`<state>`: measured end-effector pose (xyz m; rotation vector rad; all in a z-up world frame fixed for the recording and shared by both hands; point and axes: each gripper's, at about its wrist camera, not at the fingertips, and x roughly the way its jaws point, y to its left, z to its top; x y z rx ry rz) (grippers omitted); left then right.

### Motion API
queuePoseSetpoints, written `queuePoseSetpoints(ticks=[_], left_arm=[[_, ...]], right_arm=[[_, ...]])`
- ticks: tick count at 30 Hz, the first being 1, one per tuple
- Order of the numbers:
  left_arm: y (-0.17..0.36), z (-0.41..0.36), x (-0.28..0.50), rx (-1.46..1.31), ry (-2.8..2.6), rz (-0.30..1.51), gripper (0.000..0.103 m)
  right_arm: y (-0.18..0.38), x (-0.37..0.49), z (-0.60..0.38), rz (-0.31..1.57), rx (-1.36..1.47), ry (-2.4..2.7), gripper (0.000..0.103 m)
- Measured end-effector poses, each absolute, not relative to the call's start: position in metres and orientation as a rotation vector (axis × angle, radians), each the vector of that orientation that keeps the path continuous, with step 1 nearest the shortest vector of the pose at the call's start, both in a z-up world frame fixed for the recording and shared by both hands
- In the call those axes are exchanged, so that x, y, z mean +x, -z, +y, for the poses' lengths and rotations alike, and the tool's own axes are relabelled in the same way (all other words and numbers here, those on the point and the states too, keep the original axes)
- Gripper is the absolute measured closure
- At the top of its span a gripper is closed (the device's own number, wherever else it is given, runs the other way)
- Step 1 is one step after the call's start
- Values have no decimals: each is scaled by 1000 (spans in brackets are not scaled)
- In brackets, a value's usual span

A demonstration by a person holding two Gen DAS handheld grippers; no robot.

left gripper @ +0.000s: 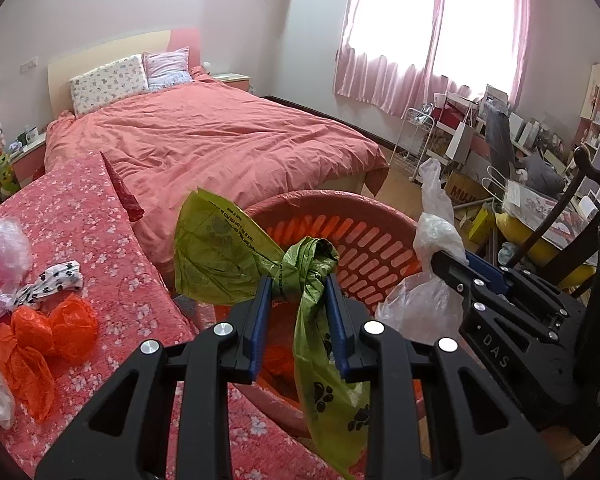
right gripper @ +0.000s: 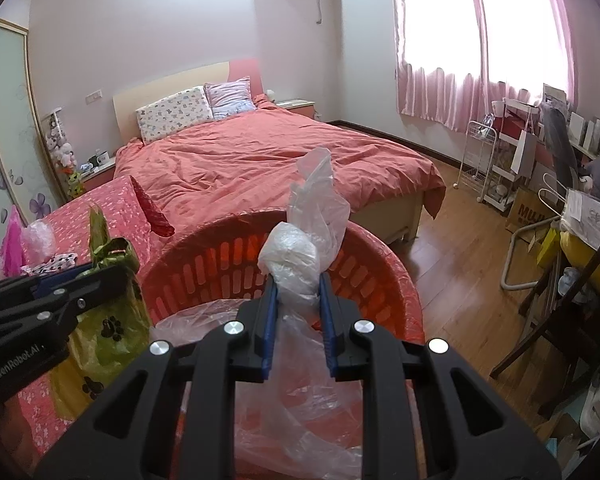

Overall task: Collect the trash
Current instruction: 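Open both tools to drop the bags into the orange basket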

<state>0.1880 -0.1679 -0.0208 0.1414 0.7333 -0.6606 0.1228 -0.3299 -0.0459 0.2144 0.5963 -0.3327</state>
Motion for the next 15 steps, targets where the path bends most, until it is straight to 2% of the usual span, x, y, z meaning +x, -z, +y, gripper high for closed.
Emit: queuePoseSetpoints(ticks=[5, 9, 15], left_arm=[[24, -173, 189, 149, 646, 740, 75], [27, -174, 193, 144, 637, 760, 67], [32, -173, 195, 142, 616, 772, 56]], right_arm=[[48, 124, -335, 597, 220, 333, 79], [51, 124, -334, 596, 227, 331, 75], [52, 124, -335, 594, 227, 332, 61]])
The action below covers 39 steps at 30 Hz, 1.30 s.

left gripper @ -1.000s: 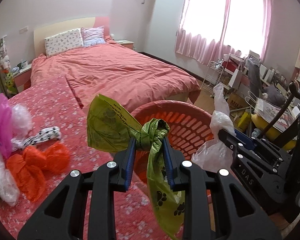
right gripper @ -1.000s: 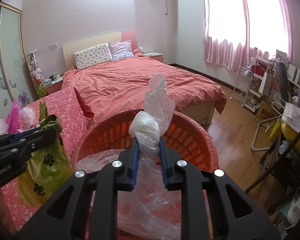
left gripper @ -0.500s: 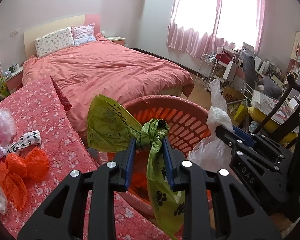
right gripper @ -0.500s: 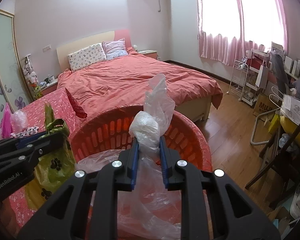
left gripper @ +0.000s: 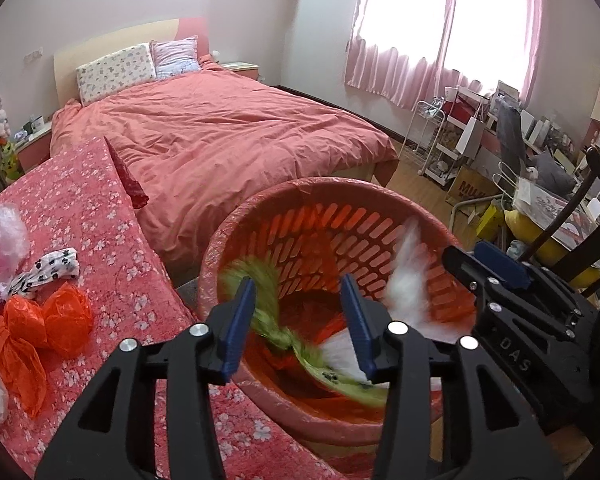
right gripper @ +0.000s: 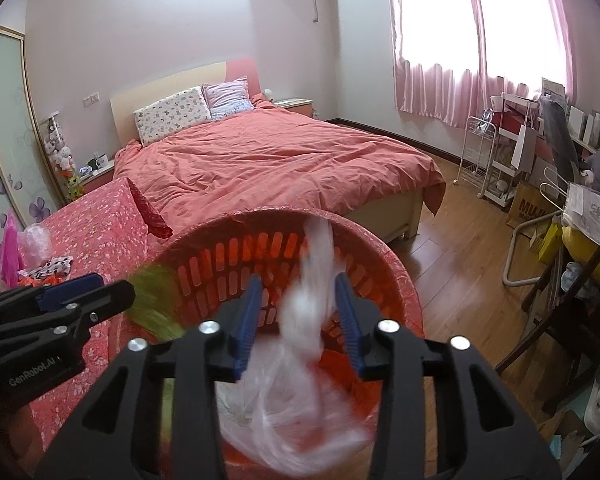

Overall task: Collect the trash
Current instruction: 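Open both tools to drop the bags into the orange basket, then grasp the bubble wrap with the left tool while the right tool grasps a red-orange bag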

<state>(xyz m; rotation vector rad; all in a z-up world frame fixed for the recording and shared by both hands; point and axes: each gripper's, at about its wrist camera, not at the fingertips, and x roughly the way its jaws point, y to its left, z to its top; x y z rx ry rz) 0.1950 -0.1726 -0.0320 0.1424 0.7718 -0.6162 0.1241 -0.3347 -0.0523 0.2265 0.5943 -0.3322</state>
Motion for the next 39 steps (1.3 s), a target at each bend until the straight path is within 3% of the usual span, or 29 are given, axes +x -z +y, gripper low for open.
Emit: queuePoseSetpoints(ticks=[19, 39], left_arm=[[20, -75, 191, 120, 374, 737, 52], [6, 125, 176, -39, 19, 692, 49]], right_arm=[[35, 128, -282, 578, 162, 258, 47], [29, 191, -88, 647, 37, -73, 47]])
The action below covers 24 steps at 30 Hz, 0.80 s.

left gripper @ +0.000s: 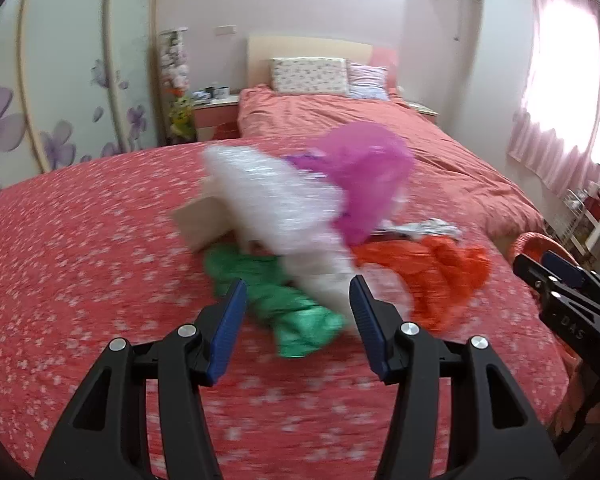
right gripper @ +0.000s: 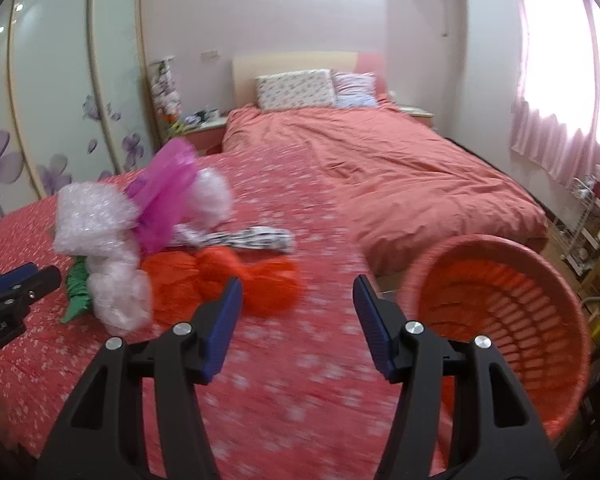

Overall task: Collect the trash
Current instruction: 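Grasp the bubble wrap with the left tool while the right tool grasps a red-orange bag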

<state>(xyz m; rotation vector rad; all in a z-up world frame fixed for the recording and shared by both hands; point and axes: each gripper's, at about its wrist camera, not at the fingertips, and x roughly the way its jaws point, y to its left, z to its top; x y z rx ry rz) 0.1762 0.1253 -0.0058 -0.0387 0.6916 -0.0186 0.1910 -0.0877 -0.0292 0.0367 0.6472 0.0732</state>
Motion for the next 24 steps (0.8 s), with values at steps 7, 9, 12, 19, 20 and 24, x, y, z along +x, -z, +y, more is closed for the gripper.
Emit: queuePoseSetpoints(ticks=[7, 9, 12, 19, 20, 24], left_arm=[[12, 169, 179, -86, -56, 696, 49], [13, 176, 180, -104, -64, 699, 49], [11, 185, 181, -128, -65, 695, 49], [2, 182, 187, -152, -29, 676, 49], [1, 181, 189, -156, -23, 674, 49], [-6, 174, 198, -166, -5, 665, 49]], right_arm=[[40, 228, -47, 699, 18, -100, 48], [44, 238, -41, 713, 19, -96, 48], [50, 250, -35, 748, 8, -93, 48], [62, 257, -34, 815, 15, -126, 69], [62, 255, -33, 812, 13, -130, 74], [57, 240, -36, 780, -14, -120, 78]])
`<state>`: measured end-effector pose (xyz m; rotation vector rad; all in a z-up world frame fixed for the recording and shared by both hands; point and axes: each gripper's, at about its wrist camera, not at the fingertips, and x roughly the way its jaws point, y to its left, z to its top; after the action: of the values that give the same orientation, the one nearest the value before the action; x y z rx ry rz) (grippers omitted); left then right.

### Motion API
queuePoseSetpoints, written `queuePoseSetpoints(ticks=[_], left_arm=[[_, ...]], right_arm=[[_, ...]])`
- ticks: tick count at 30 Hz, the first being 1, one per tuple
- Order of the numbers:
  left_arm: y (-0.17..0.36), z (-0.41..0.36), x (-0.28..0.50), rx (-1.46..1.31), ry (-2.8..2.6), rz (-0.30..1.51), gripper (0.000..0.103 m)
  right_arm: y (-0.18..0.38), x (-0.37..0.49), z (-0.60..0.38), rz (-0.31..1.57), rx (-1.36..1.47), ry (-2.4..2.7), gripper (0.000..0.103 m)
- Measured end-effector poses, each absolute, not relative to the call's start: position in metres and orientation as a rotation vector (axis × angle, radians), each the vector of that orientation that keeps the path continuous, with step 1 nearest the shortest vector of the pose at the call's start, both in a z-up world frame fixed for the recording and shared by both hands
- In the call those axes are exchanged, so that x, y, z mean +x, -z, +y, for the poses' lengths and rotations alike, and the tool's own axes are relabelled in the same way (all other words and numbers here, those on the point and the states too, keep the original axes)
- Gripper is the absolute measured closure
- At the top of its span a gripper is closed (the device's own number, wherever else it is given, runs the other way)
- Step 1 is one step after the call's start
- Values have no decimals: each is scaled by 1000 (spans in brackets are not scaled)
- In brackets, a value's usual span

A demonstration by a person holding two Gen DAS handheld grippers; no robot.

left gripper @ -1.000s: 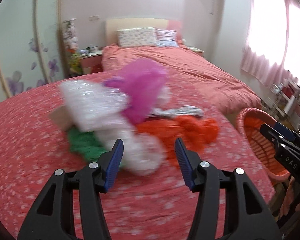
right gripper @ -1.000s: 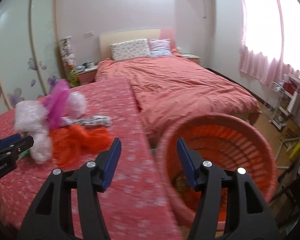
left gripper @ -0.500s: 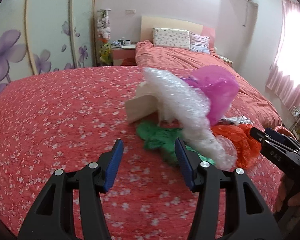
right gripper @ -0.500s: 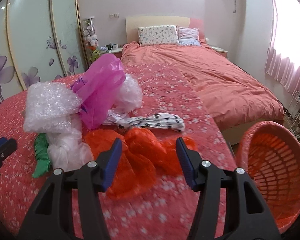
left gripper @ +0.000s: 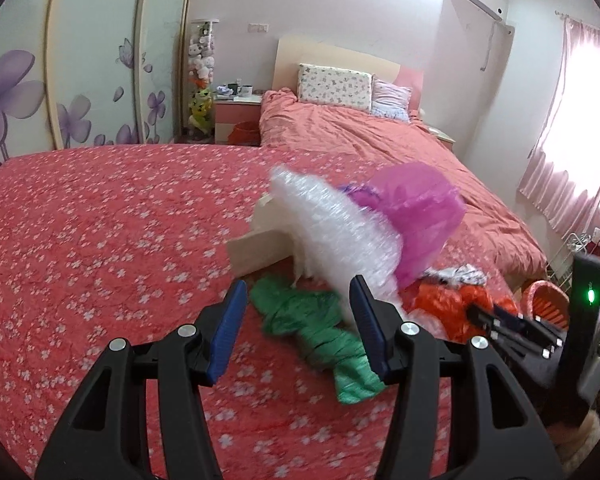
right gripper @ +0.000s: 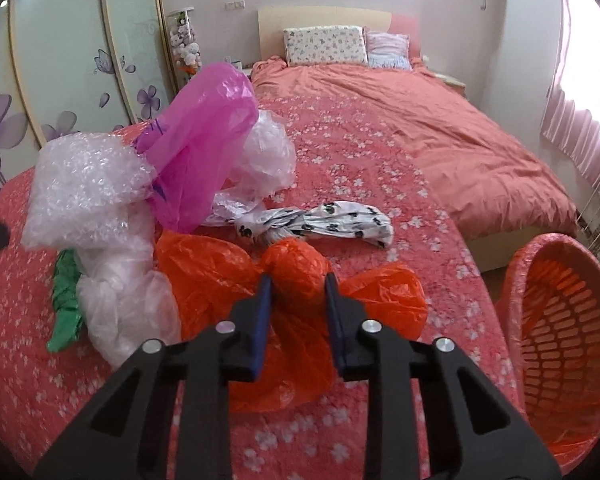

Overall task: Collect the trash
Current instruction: 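Grasp the bubble wrap with the left tool while the right tool grasps a red-orange bag, then carry the bubble wrap and red-orange bag over the orange basket with both tools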

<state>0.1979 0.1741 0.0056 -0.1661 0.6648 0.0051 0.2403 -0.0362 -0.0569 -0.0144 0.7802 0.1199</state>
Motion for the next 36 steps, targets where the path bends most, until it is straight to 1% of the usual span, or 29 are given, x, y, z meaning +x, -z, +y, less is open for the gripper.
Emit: queuePoseSetpoints(ticks=[6, 11, 13, 15, 18, 20, 30, 36], left_arm=[[-12, 158, 216, -171, 5, 675, 49], [-4, 144, 231, -153, -7, 719, 49], [1, 143, 237, -152, -14, 740, 58], [4, 144, 238, -162, -7, 753, 74], [1, 145, 233, -160, 4, 741, 85], [-4, 145, 228, -148, 14, 724, 87], [-32, 140, 200, -118, 28, 652, 88], [-39, 121, 187, -107, 72, 634, 88]], right_arm=[[51, 225, -52, 758, -11, -99, 78], [52, 218, -61, 766, -7, -87, 78], [52, 215, -64, 764, -4, -85, 78], [51, 211, -67, 759, -3, -86, 78], [46, 206, -69, 745, -2, -87, 78], [42, 203, -70, 734, 0, -87, 78], [21, 185, -82, 684, 15, -76, 78], [9, 171, -93, 651, 20, -55, 78]])
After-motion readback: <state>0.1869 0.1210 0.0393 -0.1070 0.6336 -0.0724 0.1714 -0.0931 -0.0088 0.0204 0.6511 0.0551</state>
